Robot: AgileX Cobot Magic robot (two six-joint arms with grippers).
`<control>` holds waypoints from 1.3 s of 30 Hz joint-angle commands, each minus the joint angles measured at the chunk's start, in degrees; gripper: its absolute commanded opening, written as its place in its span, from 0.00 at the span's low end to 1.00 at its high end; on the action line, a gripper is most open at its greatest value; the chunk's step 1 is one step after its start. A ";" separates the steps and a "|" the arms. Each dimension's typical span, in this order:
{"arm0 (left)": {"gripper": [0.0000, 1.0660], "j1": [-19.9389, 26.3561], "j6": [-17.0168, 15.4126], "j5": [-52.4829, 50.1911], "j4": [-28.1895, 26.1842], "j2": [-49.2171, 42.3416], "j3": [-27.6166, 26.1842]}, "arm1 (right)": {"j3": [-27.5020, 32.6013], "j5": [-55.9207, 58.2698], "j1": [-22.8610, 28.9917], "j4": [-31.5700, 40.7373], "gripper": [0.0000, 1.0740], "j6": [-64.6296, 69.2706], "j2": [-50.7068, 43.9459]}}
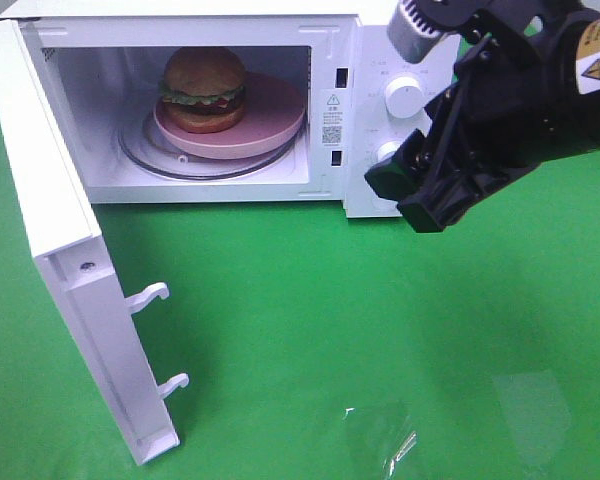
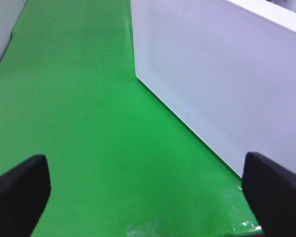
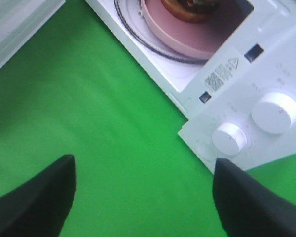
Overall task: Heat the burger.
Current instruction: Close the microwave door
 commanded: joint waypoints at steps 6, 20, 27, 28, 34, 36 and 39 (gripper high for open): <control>0.92 0.29 -0.06 0.11 -0.17 -0.97 0.06 | 0.17 13.35 0.00 0.40 0.69 6.53 -6.47; 0.92 0.29 -0.06 0.11 -0.17 -0.97 0.06 | 0.17 30.14 0.00 1.72 0.69 9.34 -16.90; 0.92 0.29 -0.06 0.11 -0.17 -0.97 0.06 | 4.70 30.60 -0.17 1.66 0.69 9.57 -27.33; 0.92 0.29 -0.06 0.11 -0.17 -0.97 0.06 | 4.70 30.60 -0.17 1.66 0.69 9.57 -27.33; 0.92 0.29 -0.06 0.11 -0.17 -0.97 0.06 | 10.20 30.88 -0.17 1.72 0.69 11.80 -35.29; 0.92 0.29 -0.06 0.11 -0.17 -0.97 0.06 | 12.09 30.83 -2.46 1.89 0.69 12.61 -38.79; 0.92 0.29 -0.06 0.11 -0.17 -0.97 0.06 | 12.95 30.88 -4.98 1.89 0.69 12.89 -40.79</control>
